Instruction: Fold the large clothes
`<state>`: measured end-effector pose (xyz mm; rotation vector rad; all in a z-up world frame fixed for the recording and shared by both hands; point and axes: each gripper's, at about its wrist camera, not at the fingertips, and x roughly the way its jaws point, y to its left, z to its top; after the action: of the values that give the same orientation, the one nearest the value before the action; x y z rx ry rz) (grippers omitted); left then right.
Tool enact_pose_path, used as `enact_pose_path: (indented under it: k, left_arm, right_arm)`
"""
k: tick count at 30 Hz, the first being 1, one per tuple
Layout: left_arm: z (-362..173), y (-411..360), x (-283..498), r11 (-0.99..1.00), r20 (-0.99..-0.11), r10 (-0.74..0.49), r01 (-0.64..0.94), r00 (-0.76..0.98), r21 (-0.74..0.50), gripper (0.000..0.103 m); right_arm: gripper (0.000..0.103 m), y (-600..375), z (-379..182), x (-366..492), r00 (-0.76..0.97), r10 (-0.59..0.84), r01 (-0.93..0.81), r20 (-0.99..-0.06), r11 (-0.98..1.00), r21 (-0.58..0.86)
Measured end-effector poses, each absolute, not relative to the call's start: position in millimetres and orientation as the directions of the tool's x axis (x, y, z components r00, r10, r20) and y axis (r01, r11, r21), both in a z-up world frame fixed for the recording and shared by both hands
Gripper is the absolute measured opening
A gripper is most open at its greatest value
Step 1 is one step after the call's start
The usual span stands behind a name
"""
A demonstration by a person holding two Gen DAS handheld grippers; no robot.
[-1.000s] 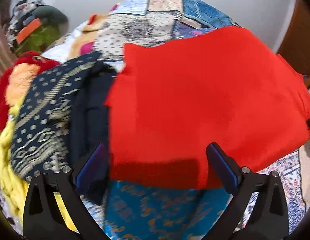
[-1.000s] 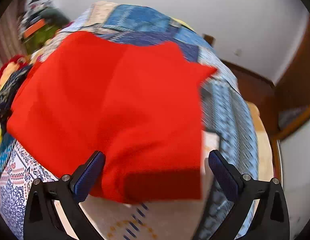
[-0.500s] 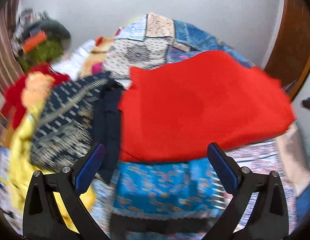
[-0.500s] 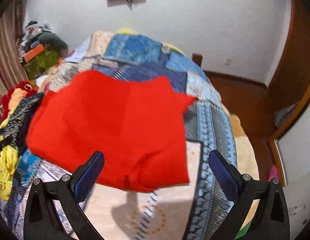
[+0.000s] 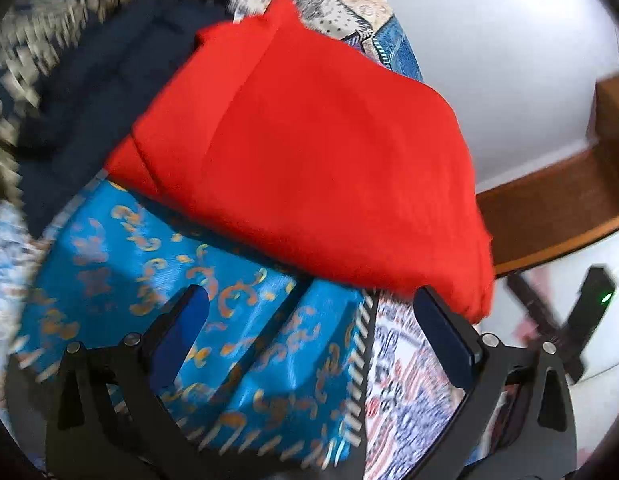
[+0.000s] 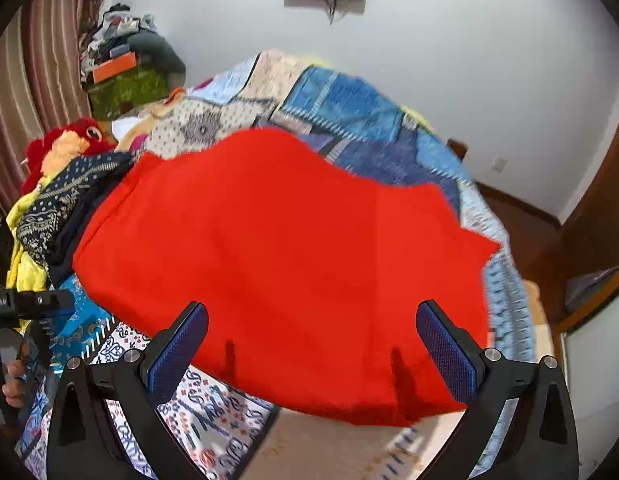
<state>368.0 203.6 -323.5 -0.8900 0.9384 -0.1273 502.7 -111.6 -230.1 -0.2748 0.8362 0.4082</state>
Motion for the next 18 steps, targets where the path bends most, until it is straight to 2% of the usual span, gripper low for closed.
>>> enact_pose_path:
  k: [7, 9, 11, 13, 14, 15, 16, 17, 18]
  left_arm:
    - [-323, 221, 403, 0.624, -0.588, -0.425, -0.248, 0.688, -0.741, 0.103]
    - [-323, 225, 416, 0.625, -0.587, -0.404, -0.256, 0.702, -0.737, 0.097]
    - [-327, 231, 432, 0.605, -0.579, -0.402, -0.268, 0.71, -0.75, 0.076]
    - [-330, 236, 443, 0.571, -0.563, -0.402, -0.283, 0.722, -0.771, 0.06]
    - [-328, 237, 447, 0.569, -0.565, -0.385, -0.294, 0.73, -0.768, 0.049]
    - [-324, 238, 450, 0.576, -0.566, -0.365, -0.298, 0.74, -0.761, 0.042]
    - [-319, 238, 452, 0.593, -0.572, -0.333, -0.305, 0.75, -0.745, 0.029]
    - [-312, 237, 452, 0.611, -0.575, -0.304, -0.307, 0.76, -0.729, 0.022]
    - [-303, 236, 451, 0.632, -0.57, -0.275, -0.302, 0.774, -0.714, 0.02]
  right_arm:
    - [0.103, -96, -255, 524, 0.524, 0.261, -0.462, -0.811, 0.887, -0.013]
    - [0.103, -93, -256, 529, 0.513, 0.266, -0.459, -0.817, 0.888, 0.001]
    - [0.103, -90, -252, 534, 0.51, 0.276, -0.459, -0.815, 0.889, 0.014]
    - [0.103, -87, -247, 537, 0.514, 0.283, -0.458, -0.81, 0.889, 0.02]
    - [0.103, -85, -244, 538, 0.517, 0.285, -0.458, -0.807, 0.889, 0.02]
    - [0.103, -84, -241, 539, 0.523, 0.286, -0.457, -0.803, 0.889, 0.019]
    - [0.103, -82, -237, 540, 0.528, 0.288, -0.458, -0.799, 0.889, 0.019]
    - [0.103, -81, -233, 540, 0.535, 0.291, -0.458, -0.794, 0.889, 0.017]
    - [0.103, -80, -230, 540, 0.54, 0.294, -0.458, -0.788, 0.889, 0.017]
